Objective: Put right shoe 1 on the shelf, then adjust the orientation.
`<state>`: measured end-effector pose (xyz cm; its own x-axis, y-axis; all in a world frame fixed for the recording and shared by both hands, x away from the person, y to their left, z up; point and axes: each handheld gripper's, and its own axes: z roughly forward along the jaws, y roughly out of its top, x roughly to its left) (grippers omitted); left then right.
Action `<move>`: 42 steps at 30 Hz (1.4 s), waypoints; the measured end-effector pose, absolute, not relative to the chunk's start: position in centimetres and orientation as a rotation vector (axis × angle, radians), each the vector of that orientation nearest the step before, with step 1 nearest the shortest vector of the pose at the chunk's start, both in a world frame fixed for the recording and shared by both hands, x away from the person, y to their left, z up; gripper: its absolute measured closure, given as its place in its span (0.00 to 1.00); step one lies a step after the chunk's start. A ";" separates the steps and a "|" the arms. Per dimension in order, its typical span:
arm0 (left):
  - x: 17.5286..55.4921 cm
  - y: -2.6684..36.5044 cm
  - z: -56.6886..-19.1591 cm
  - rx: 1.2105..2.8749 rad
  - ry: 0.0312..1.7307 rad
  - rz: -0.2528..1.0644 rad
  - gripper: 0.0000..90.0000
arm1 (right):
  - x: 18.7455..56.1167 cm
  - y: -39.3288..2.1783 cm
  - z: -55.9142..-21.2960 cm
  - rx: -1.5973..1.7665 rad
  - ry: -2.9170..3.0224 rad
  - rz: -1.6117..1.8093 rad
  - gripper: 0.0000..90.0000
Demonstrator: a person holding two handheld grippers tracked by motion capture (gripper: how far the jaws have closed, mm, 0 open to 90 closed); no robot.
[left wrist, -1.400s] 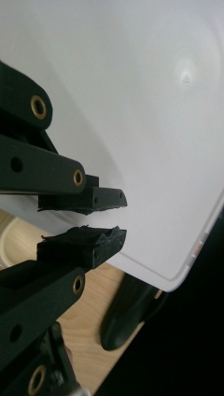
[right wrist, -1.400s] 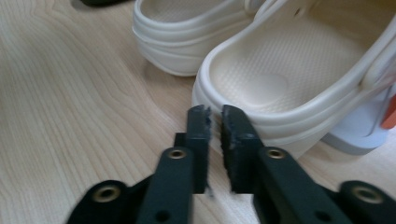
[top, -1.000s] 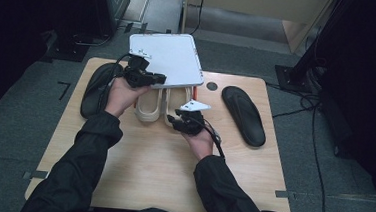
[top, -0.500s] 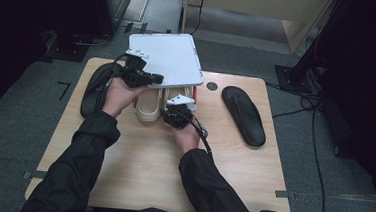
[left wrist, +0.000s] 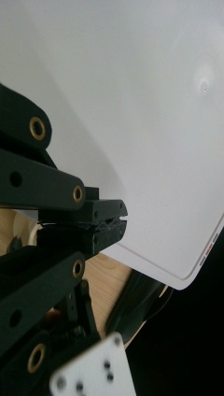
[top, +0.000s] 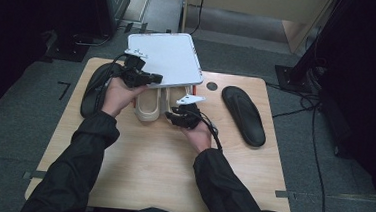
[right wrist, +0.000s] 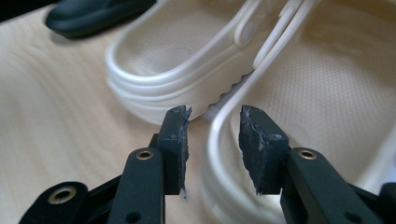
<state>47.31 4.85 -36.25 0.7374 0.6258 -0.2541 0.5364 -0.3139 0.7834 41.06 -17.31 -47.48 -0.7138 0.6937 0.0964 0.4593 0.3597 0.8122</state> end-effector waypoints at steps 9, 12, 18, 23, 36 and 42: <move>47.3 5.2 -36.3 1.983 0.892 0.103 1.00 | 37.4 -20.3 -46.8 0.996 2.357 1.313 0.96; 47.3 5.2 -36.3 1.983 0.891 0.108 1.00 | 37.1 -20.9 -47.6 1.008 2.380 1.281 0.97; 47.3 5.2 -36.3 1.987 0.889 0.109 1.00 | 38.4 -21.2 -48.8 1.039 2.357 1.253 0.99; 47.3 5.2 -36.3 1.988 0.889 0.109 1.00 | 39.8 -20.7 -48.8 1.060 2.332 1.254 0.96; 46.7 6.8 -34.6 1.994 0.869 0.121 0.75 | 38.5 -21.5 -48.0 1.052 2.355 1.314 0.73; 45.9 8.9 -33.8 1.986 0.908 0.143 0.69 | 36.8 -23.1 -47.5 1.015 2.357 1.337 0.67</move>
